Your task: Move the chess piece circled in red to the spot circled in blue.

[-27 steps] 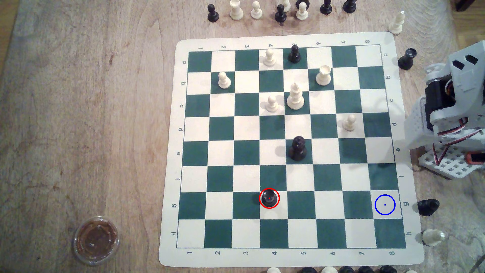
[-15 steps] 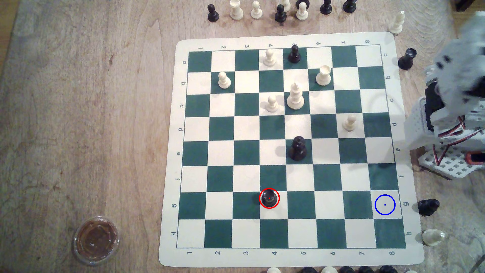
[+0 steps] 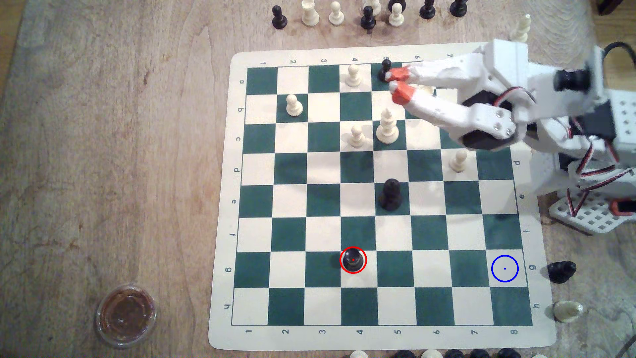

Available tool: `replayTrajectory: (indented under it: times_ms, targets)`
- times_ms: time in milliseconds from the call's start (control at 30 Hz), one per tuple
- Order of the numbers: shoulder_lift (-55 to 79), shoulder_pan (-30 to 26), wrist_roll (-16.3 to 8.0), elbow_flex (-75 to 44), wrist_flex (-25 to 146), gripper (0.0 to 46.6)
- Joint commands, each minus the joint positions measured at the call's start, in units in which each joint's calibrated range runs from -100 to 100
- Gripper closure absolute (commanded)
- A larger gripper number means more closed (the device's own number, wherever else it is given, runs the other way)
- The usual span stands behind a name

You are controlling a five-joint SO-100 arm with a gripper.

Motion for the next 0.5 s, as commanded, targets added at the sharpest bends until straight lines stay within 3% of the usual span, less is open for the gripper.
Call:
replayTrajectory:
  times_ms: [0,233,467]
  targets:
    - [-0.7,-1.3,-0.5,-12.2,17.1,46.4]
    - [9.2,-3.9,0.3,-22.2,29.0,46.4]
    - [17.6,-11.1,-0.3,-25.9,38.7,45.9]
